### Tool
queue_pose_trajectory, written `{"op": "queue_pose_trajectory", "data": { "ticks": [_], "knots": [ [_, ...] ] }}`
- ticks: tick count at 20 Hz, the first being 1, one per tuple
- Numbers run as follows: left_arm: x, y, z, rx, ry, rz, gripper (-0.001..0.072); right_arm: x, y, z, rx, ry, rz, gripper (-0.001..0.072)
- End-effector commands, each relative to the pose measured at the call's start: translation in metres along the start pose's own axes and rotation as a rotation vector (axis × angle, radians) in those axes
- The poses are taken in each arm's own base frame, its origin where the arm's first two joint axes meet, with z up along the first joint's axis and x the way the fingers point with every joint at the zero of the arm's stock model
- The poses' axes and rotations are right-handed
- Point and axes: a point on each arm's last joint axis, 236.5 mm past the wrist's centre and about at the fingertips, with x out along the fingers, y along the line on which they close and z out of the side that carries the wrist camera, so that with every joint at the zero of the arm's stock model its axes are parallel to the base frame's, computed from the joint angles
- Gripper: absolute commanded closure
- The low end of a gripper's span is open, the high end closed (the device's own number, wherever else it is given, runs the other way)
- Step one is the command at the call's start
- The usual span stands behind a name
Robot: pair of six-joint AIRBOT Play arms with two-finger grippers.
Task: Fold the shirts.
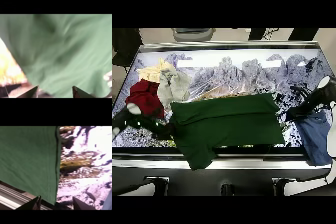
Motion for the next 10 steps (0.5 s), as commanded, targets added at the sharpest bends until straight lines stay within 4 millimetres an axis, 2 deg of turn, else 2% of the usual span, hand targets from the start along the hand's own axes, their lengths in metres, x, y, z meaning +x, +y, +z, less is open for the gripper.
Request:
{"op": "queue_pose_trajectory", "data": {
  "ticks": [1,5,8,9,10],
  "knots": [
    [0.035,0.009,-0.049,-0.034,-0.014,-0.032,0.0197,0.006,0.001,-0.003,0.004,-0.052,0.007,0.0208],
    [0.056,-0.001,-0.071,-0.026,0.031,-0.060,0.0197,0.012,0.004,-0.008,-0.016,-0.046,0.011,0.0208],
    [0.069,-0.012,-0.064,-0.049,-0.011,-0.080,0.0205,0.019,0.005,-0.012,-0.018,-0.056,0.004,0.0209],
    [0.072,-0.017,-0.061,-0.054,-0.029,-0.095,0.0245,0.019,0.005,-0.013,-0.017,-0.068,-0.007,0.0209],
    [0.075,-0.017,-0.059,-0.075,-0.043,-0.093,0.0325,0.021,0.005,-0.017,-0.016,-0.073,-0.019,0.0209]
  ]
}}
